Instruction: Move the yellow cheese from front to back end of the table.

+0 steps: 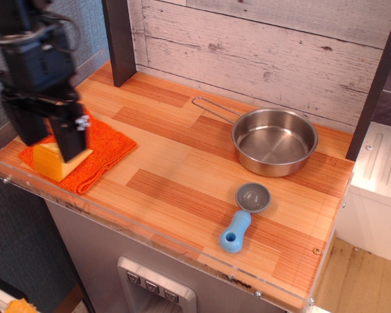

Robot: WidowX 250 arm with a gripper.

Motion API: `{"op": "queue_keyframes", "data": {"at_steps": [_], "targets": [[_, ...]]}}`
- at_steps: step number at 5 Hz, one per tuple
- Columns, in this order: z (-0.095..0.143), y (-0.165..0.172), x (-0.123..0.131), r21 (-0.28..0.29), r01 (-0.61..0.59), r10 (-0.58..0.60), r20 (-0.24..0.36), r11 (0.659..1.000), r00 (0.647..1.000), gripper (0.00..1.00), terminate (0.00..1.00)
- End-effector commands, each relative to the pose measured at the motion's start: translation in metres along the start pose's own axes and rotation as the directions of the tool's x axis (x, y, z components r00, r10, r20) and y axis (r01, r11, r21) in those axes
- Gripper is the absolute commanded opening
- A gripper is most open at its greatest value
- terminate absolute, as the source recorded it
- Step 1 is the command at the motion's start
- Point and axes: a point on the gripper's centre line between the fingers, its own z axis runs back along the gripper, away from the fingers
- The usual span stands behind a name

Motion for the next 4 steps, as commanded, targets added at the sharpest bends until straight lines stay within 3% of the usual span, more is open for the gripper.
{"op": "queue_keyframes", "data": {"at_steps": [1,2,4], "targets": [[-0.003,0.043,-0.005,0.102,-0.106,0.105,0.013,0.989,0.994,1.0,0.0],[-0.009,0.044,0.0,0.16,-0.155,0.156,0.009,0.975,0.988,1.0,0.0],[-0.024,0.034,0.03,0.208,-0.143,0.147,-0.002,0.968,0.989,1.0,0.0]]}}
